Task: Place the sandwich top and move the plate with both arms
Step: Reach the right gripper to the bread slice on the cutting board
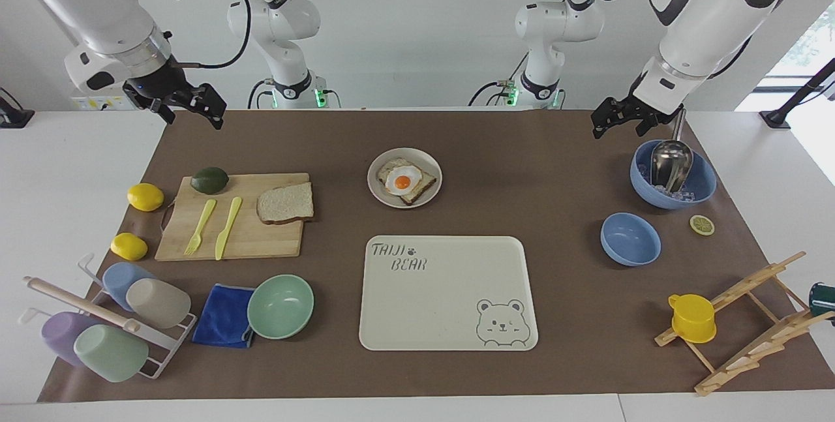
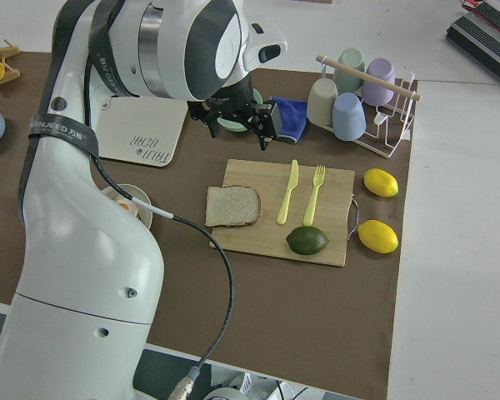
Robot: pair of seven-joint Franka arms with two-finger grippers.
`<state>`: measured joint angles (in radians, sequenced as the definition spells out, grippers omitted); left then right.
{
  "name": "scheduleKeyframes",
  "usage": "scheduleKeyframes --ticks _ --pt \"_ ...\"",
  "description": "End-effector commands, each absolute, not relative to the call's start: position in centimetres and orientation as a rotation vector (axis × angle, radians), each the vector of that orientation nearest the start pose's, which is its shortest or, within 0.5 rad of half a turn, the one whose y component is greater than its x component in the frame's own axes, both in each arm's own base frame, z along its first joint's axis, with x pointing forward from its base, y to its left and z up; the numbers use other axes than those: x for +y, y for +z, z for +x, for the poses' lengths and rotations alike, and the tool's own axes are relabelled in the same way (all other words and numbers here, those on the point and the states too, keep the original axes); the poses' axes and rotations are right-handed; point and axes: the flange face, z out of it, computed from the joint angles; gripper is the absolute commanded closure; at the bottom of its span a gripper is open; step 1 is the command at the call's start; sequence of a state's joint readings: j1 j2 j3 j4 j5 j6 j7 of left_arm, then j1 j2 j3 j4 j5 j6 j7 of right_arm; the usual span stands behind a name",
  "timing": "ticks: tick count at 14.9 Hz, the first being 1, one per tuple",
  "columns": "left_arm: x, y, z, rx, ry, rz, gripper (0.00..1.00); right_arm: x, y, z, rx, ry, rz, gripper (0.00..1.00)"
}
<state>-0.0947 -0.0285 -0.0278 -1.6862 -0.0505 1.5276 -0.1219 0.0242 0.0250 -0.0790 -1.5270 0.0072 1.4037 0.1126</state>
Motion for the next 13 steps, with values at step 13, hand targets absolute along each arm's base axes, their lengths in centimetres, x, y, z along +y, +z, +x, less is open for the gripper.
scheduleKeyframes --ticks 13 --pt "-6.7 58.7 52.6 0.004 0.203 -3.152 0.0 12.5 49.7 54.5 0.214 0.169 -3.48 0.0"
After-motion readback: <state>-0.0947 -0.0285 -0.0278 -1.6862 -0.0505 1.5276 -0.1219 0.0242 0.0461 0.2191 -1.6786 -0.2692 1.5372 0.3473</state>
